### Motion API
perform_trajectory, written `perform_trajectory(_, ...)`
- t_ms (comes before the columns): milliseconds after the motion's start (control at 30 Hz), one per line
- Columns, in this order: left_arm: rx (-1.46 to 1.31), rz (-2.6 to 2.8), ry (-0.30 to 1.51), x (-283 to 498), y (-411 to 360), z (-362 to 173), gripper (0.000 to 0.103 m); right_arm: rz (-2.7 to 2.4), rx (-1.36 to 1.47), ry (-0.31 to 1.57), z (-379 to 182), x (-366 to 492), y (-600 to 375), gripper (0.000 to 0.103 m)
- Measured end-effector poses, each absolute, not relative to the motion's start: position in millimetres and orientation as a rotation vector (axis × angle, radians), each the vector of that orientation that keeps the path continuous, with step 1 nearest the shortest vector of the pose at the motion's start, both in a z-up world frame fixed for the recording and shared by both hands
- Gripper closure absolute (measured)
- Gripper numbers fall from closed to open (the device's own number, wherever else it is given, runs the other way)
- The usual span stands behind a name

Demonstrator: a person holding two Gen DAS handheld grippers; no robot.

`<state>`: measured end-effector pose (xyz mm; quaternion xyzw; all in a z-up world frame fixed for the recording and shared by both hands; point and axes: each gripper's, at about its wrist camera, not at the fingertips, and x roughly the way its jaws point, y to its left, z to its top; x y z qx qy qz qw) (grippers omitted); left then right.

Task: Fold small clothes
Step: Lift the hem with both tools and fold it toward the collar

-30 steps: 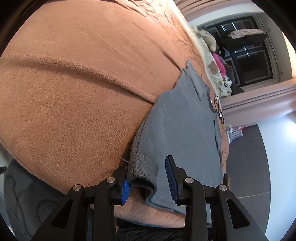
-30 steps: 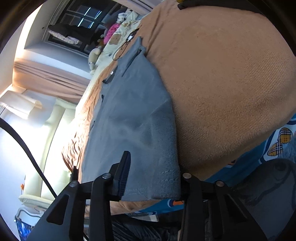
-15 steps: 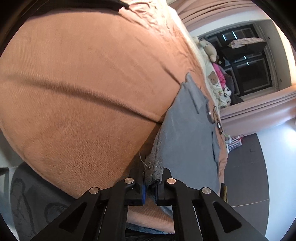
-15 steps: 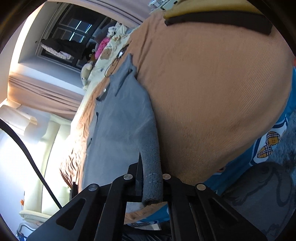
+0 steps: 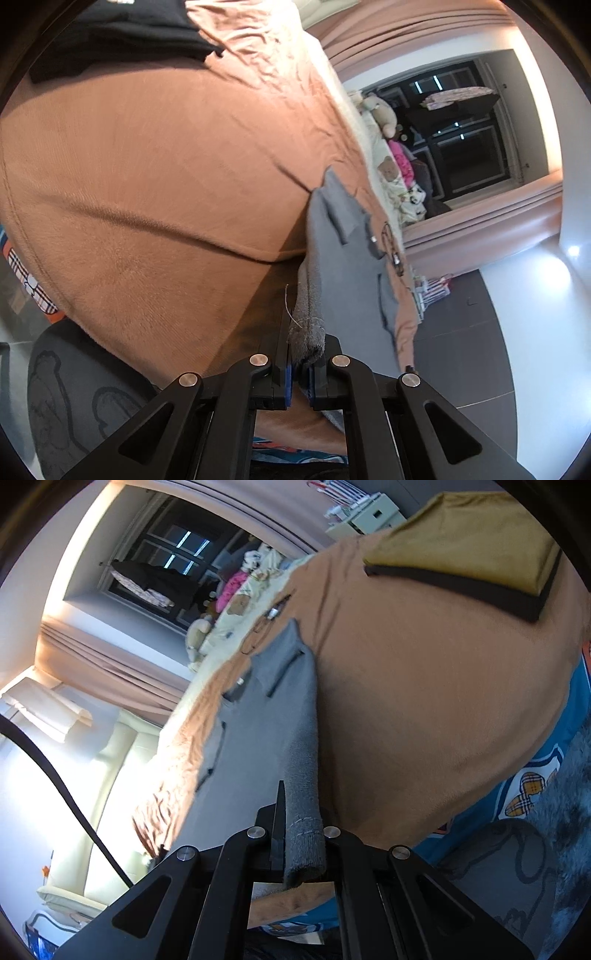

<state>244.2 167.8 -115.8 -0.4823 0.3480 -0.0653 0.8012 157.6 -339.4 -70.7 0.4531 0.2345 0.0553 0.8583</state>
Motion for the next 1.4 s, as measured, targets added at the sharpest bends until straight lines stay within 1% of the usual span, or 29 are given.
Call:
perform_trajectory(500,-1.081,-0.204,0.569,177.5,185.0,-6.9,0.098,0.227,0.941,0.315,-26.0,82.8,-346.1,0.103)
perform_trajectory(633,-1.073,-0.246,0.512,153.6,184.5,23.0,0.098,0.251,0.947,0.270,-22.7,62.1,-351.5,0.103)
perform_trajectory(967,-1.057,-0.275,0.438,112.9,181.0,67.7,0.098,0.275,0.954,0.179,-31.2,47.6,-359.7,0.103)
perform_trajectory(1167,-1.049,-0.283,0.409,99.9,174.9,83.0,0.098,0.290,0.928,0.150,-35.7,46.1,-361.0,0.103)
perform_trajectory(1400,-1.063,-0.256,0.452,121.5,174.3,64.6,0.098,0.244,0.915,0.182,-60.5,76.7,-369.7,0.103)
